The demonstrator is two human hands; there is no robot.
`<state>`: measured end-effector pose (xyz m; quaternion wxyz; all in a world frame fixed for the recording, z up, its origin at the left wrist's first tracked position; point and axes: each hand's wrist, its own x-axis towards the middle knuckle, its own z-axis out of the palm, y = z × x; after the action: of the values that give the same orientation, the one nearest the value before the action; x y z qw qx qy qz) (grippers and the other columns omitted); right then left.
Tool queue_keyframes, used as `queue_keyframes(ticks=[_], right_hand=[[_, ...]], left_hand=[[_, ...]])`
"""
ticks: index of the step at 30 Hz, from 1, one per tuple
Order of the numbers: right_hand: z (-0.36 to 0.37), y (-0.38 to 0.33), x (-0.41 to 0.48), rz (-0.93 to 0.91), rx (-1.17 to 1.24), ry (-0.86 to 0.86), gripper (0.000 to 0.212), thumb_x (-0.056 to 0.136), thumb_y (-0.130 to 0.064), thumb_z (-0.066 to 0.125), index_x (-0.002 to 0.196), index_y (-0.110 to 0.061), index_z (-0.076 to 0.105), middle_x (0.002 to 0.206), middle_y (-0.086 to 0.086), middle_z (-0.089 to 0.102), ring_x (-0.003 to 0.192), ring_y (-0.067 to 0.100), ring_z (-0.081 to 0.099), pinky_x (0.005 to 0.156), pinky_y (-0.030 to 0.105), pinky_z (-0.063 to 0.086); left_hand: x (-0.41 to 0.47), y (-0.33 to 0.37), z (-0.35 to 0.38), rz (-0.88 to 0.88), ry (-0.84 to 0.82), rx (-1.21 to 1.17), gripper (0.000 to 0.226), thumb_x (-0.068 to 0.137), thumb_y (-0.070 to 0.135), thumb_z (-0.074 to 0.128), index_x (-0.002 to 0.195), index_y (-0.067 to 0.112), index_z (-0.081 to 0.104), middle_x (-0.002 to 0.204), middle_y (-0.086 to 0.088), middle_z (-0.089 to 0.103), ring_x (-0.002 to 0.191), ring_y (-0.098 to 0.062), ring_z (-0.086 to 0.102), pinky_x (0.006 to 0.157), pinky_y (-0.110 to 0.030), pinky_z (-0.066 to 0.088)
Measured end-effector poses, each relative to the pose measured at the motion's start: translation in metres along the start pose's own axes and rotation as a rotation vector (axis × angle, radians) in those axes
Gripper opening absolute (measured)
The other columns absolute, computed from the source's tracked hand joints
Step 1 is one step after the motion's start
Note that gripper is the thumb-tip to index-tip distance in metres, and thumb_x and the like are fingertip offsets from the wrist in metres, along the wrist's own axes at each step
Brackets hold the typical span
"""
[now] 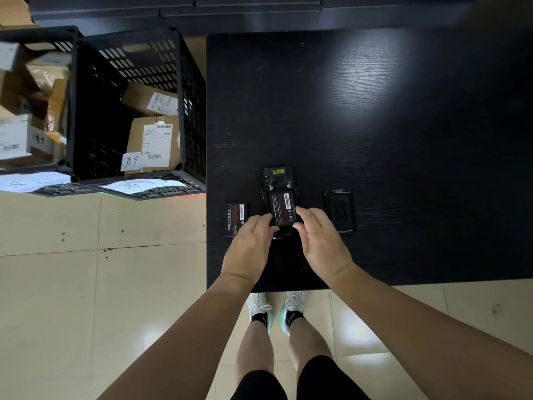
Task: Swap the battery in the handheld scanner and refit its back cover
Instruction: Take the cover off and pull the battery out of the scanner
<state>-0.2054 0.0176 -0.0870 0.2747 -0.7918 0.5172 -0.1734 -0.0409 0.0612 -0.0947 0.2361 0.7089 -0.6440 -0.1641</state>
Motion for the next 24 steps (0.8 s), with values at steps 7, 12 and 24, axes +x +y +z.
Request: queue_keyframes(ticks=[7,12,24], right_hand=[[0.001,-0.007,-0.002,0.092,0.048,0.002,0.039,0.099,-0.022,0.047,0.129,0.0,0.059,0.113,0.011,0.06,0.094,0.02,0.064,0.084,0.022,0.051],[0.003,-0.01,-0.004,0.146,0.079,0.016,0.033,0.1,-0.013,0.054,0.131,-0.003,0.059,0.115,0.009,0.059,0.096,0.019,0.062,0.085,0.023,0.052],[0.012,-0.036,-0.002,0.481,0.282,0.132,0.033,0.097,-0.004,0.055,0.127,-0.012,0.065,0.114,-0.009,0.051,0.103,0.019,0.06,0.097,0.043,0.051]], left_hand=[[-0.001,0.009,0.0,-0.073,0.006,-0.03,0.025,0.085,0.005,0.077,0.108,-0.003,0.071,0.093,-0.012,0.071,0.078,-0.026,0.071,0.067,-0.031,0.059],[-0.001,0.015,0.0,-0.109,0.021,-0.039,0.022,0.087,0.002,0.074,0.109,-0.002,0.071,0.093,-0.011,0.07,0.081,-0.024,0.07,0.073,-0.032,0.061],[-0.002,0.059,-0.006,-0.675,0.092,-0.424,0.029,0.101,0.008,0.053,0.128,0.008,0.066,0.131,-0.001,0.053,0.109,-0.003,0.05,0.086,0.007,0.032]])
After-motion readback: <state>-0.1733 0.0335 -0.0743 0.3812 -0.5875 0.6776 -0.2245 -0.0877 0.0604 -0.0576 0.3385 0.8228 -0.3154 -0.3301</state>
